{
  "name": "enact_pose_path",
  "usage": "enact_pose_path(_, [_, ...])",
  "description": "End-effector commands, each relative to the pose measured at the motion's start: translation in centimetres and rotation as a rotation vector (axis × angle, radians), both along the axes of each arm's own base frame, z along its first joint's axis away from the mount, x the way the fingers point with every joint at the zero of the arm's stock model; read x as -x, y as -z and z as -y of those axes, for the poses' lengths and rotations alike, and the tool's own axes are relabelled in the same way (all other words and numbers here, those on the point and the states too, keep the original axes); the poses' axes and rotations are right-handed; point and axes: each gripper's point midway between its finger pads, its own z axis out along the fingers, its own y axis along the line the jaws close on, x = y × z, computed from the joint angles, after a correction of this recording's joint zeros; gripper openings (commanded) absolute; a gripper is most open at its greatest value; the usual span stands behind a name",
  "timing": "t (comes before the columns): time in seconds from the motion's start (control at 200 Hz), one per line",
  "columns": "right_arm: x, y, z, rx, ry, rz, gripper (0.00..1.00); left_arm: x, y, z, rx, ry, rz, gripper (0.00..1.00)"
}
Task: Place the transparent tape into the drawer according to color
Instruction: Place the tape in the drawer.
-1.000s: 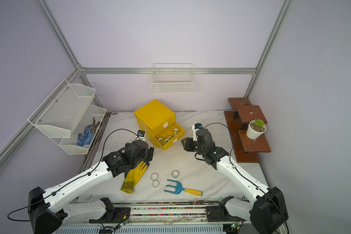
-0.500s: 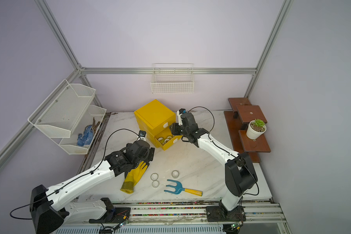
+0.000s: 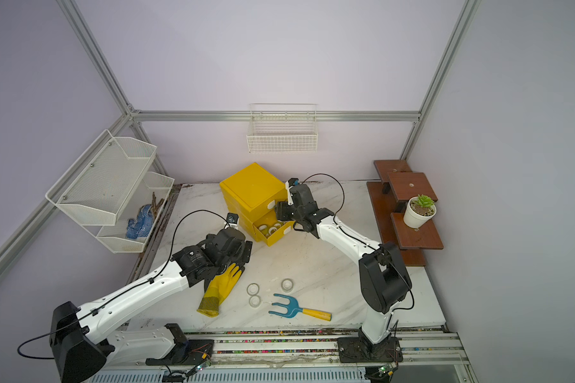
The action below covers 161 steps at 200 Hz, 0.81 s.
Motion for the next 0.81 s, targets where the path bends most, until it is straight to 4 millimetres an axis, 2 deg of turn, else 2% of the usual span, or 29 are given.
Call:
enact_pose_path(0.0, [-0.2,-2.8,0.1,-0.024,0.008,0.069,0.63,-0.9,-2.9,0.1,0.069,-0.014,0.051,1.00])
enact_pose_path(0.16, [1.4,-4.0,0.7,-0.086,0.013,0.094,0.61,-2.0,-4.8,-0.3,0.142,-0.040,0.064,1.00])
enact_pose_path(0.305, [3.4,-4.7,1.4,-0.169,0.011,0.117,0.55,-3.9,-7.7,-0.4,0.171,-0.072,0.114,1.00])
enact_pose_path(0.33, [3.7,-3.9,1.5,-0.171,0.013,0.102,0.55,-4.2,-8.2,-0.4,0.171,-0.077,0.123,1.00])
enact_pose_path(0.345, [4.2,-4.9,1.7,-0.188,0.010,0.121,0.54,-4.5,-8.4,-0.4,0.170,-0.081,0.128,1.00])
enact_pose_path(0.37, [4.6,-5.1,1.8,-0.200,0.009,0.125,0.54,-4.9,-8.8,-0.5,0.169,-0.088,0.137,1.00])
enact_pose_path(0.54, [6.6,-3.3,2.9,-0.226,0.022,0.094,0.51,-7.8,-10.4,-1.3,0.134,-0.157,0.176,1.00])
enact_pose_path(0.56, [6.8,-3.0,3.0,-0.225,0.023,0.090,0.50,-8.7,-9.3,-1.1,0.109,-0.162,0.156,1.00])
enact_pose_path(0.72, [7.5,0.3,4.5,-0.187,0.078,0.041,0.47,-11.1,-8.2,-1.9,0.066,-0.216,0.144,1.00])
enact_pose_path(0.8, [7.5,2.2,4.5,-0.171,0.082,0.003,0.45,-12.0,-7.5,-2.2,0.059,-0.232,0.135,1.00])
